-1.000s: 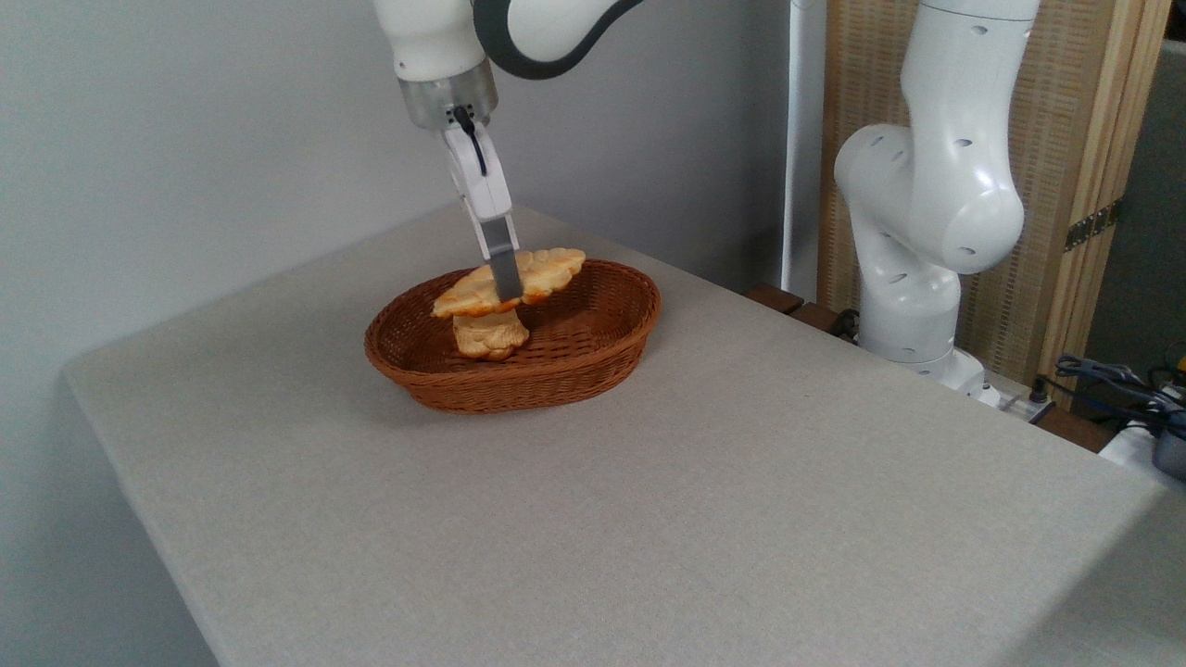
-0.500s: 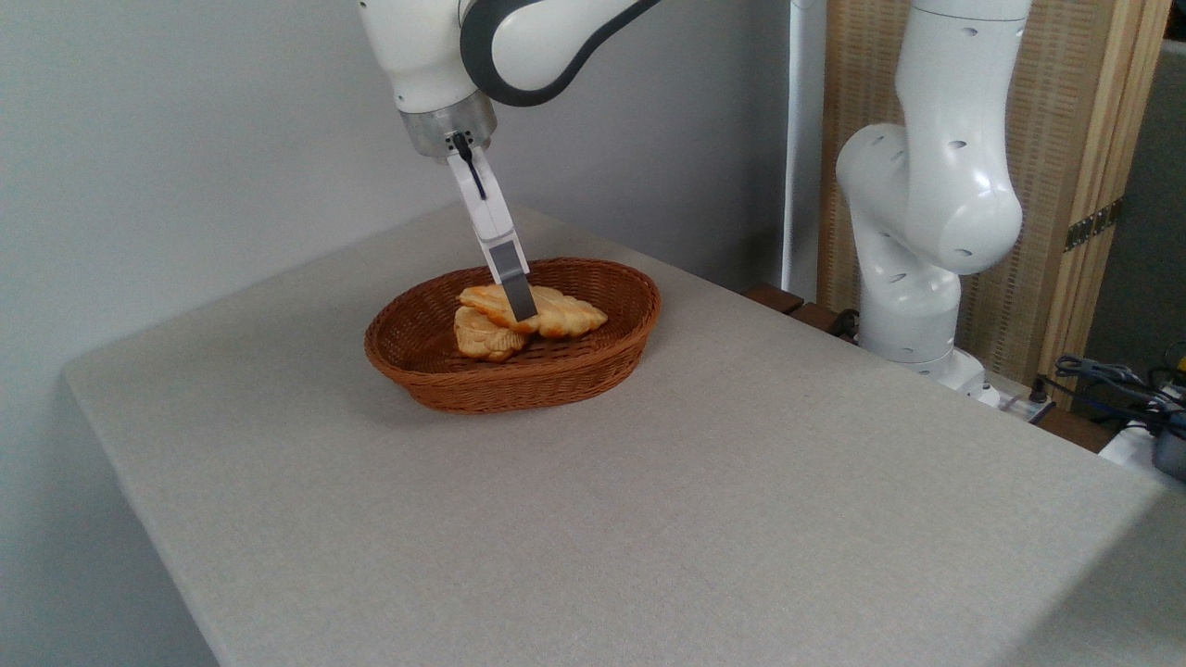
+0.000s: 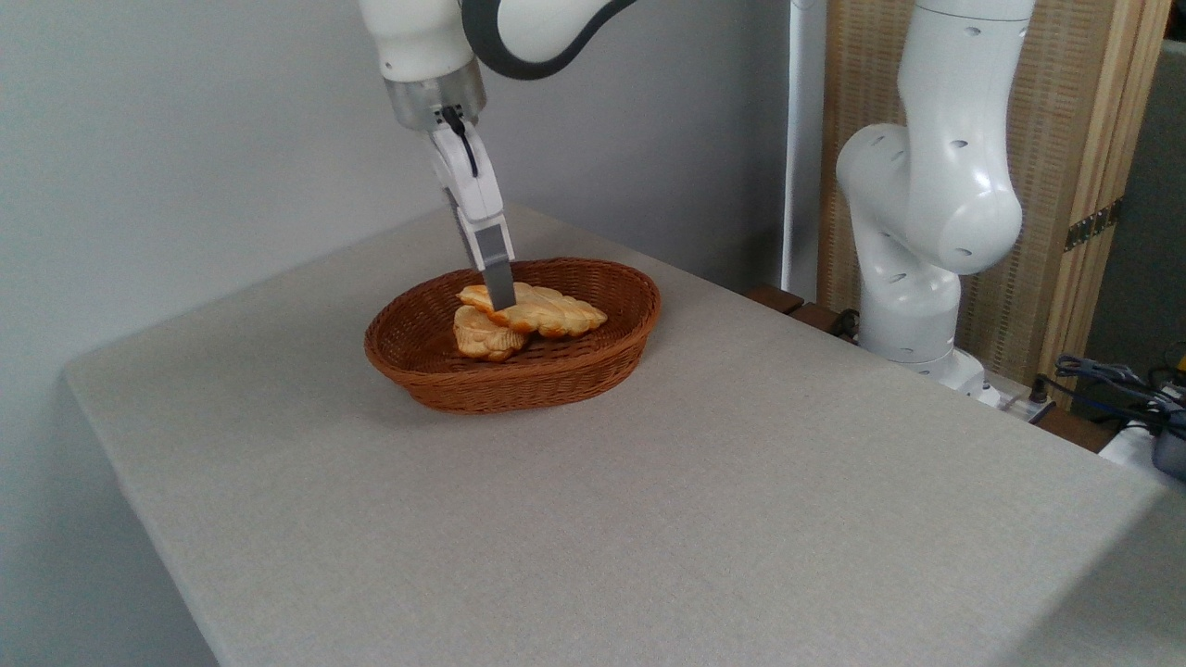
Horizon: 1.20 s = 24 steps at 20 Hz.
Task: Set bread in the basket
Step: 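Lower the bread into the basket and open the gripper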
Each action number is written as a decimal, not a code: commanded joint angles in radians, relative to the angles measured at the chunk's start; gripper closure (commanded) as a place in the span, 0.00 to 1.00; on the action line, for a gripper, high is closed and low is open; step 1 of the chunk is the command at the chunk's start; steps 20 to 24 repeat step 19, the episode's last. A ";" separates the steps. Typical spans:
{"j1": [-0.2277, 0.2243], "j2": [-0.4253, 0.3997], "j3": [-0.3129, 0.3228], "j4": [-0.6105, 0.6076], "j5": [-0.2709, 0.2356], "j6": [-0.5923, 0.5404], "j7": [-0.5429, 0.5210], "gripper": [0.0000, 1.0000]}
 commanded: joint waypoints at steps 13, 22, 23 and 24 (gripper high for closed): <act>-0.005 0.007 0.292 0.164 0.080 -0.035 0.006 0.00; -0.005 0.007 0.312 0.163 0.079 -0.036 0.009 0.00; -0.005 0.007 0.312 0.163 0.079 -0.036 0.009 0.00; -0.005 0.007 0.312 0.163 0.079 -0.036 0.009 0.00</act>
